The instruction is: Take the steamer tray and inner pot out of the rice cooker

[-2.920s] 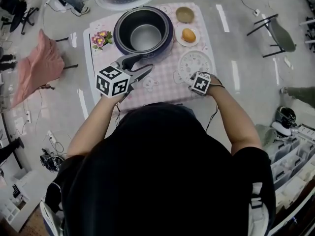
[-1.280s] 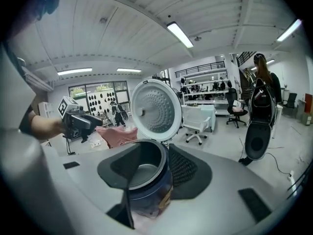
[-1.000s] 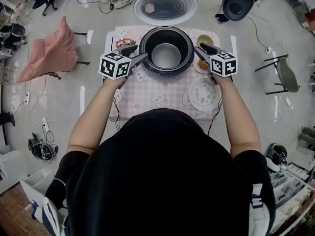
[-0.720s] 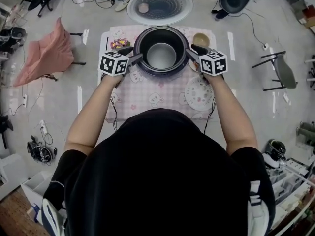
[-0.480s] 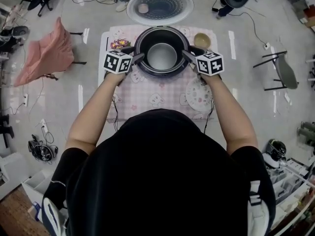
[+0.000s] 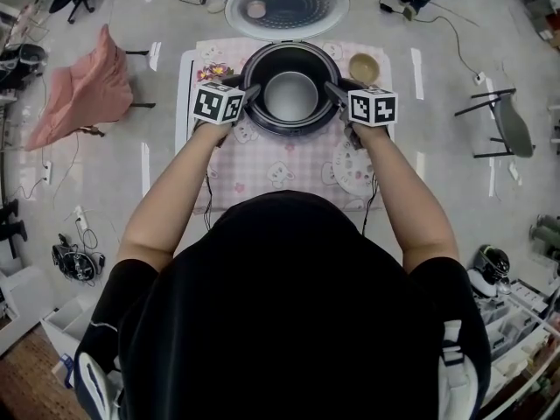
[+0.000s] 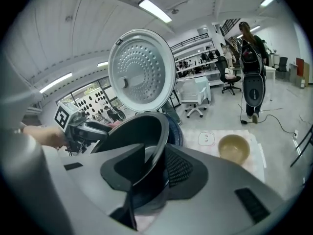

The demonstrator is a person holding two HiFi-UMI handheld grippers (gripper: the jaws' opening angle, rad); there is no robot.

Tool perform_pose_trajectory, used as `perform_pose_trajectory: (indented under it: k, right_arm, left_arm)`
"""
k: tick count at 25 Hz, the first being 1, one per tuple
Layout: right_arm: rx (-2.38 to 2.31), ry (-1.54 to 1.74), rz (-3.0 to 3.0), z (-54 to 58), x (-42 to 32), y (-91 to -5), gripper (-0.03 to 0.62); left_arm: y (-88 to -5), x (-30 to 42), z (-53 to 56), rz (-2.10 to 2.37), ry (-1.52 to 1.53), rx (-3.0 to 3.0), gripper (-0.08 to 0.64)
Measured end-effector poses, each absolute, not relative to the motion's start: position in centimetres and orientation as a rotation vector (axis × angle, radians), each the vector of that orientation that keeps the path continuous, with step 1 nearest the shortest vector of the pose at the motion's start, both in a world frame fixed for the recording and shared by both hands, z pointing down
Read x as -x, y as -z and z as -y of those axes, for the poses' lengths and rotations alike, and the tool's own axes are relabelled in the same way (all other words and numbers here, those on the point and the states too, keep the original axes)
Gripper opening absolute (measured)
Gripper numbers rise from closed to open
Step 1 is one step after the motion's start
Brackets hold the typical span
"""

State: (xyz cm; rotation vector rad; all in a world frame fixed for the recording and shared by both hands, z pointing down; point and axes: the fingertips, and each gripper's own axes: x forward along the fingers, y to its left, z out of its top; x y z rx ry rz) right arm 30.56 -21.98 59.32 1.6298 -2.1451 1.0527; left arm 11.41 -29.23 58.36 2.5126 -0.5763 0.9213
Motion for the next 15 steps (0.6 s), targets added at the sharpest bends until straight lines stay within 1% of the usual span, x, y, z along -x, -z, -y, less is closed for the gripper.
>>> perform_pose_trajectory:
  k: [8, 15]
  right_arm:
    - [-1.697, -1.335, 2.231, 21.7, -30.8, -58.8, 0.083]
    - [-1.711, -1.449, 2.258, 21.6, -30.8, -58.8, 0.066]
  left_arm:
    - [-57.8, -11.7, 30.0, 0.584, -0.533, -2.264, 0.206]
    - [-57.8, -11.2, 30.5, 0.559, -0.395, -2.149, 0.201]
